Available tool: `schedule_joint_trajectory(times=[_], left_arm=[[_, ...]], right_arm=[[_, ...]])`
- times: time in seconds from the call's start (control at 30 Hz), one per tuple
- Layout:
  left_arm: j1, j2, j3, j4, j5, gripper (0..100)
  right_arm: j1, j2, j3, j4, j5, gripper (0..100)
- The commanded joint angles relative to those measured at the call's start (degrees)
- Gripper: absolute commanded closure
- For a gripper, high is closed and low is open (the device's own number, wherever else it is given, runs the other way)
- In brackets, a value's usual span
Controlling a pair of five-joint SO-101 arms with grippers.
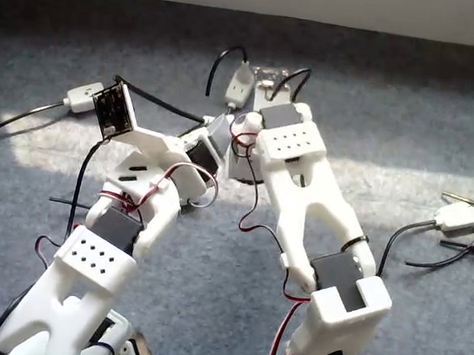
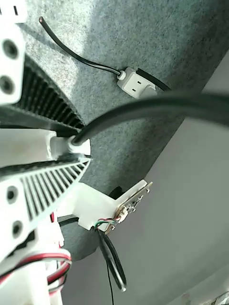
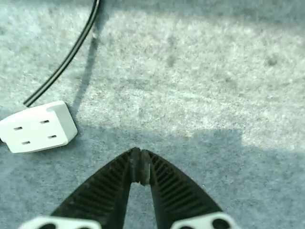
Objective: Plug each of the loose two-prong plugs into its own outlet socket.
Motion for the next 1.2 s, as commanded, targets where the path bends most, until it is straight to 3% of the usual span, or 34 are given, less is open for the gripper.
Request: schedule_joint_trajectory(times=[0.0,0.43,0.8,0.93,1.17], left_arm=[[2.68,-1.36,0.4,-0.97,0.18,99],[5.23,-1.54,0.57,1.93,0.26,99],[5.67,-1.54,0.57,1.85,0.26,99],[2.77,-1.1,0.31,1.76,0.26,99],[-8.04,-0.92,-3.47,-0.53,0.18,99]], right_arm=[[-0.4,-1.8,-3.38,-0.04,0.62,99.1],[4.35,-1.36,-3.03,-9.1,0.62,99.1],[4.44,-1.36,-2.95,-8.75,0.62,99.1],[4.62,-1.36,-2.95,-5.85,0.62,99.1],[7.96,-1.36,-2.95,-0.31,0.62,99.1]])
